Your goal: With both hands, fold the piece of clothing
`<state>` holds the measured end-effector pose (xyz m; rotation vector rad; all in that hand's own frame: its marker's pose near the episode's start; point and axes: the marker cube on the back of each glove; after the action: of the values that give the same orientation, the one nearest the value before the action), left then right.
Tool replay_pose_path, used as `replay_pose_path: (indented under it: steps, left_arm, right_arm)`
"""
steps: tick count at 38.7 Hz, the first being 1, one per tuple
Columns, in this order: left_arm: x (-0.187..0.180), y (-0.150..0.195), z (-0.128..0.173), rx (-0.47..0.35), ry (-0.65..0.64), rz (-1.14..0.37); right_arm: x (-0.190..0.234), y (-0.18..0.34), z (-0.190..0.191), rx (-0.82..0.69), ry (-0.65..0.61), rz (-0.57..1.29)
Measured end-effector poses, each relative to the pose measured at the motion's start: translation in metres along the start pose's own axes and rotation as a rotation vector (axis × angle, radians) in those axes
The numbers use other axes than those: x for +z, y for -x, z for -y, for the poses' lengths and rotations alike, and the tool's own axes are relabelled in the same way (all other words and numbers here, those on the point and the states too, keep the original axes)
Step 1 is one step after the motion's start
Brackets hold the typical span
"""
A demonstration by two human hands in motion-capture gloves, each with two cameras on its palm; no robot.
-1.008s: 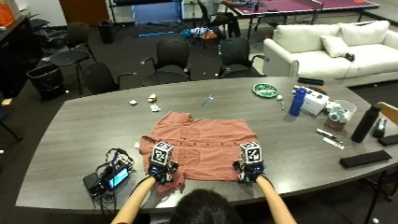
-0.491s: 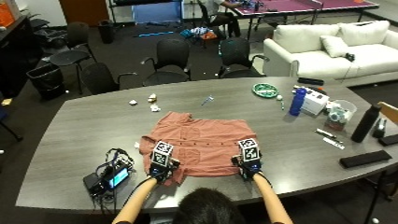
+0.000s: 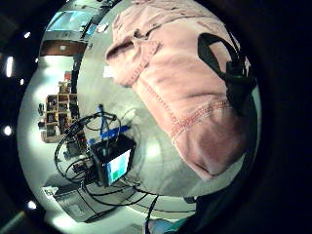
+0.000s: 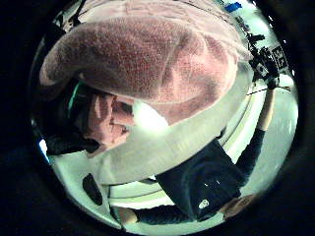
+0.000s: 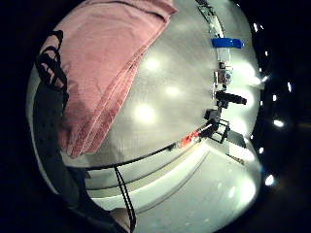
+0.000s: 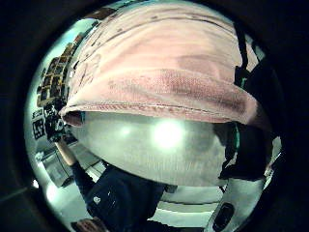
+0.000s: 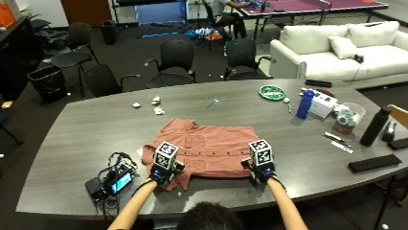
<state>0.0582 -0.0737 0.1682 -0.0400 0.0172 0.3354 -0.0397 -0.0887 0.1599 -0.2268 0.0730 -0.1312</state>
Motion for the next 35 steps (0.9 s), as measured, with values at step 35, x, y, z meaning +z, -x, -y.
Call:
replay_pose_path:
  steps: [35]
  left_arm:
    - [-0.057, 0.071, 0.15, -0.38, 0.123, -0.077]
  right_arm:
    - [-0.09, -0.027, 0.141, 0.151, 0.127, 0.059]
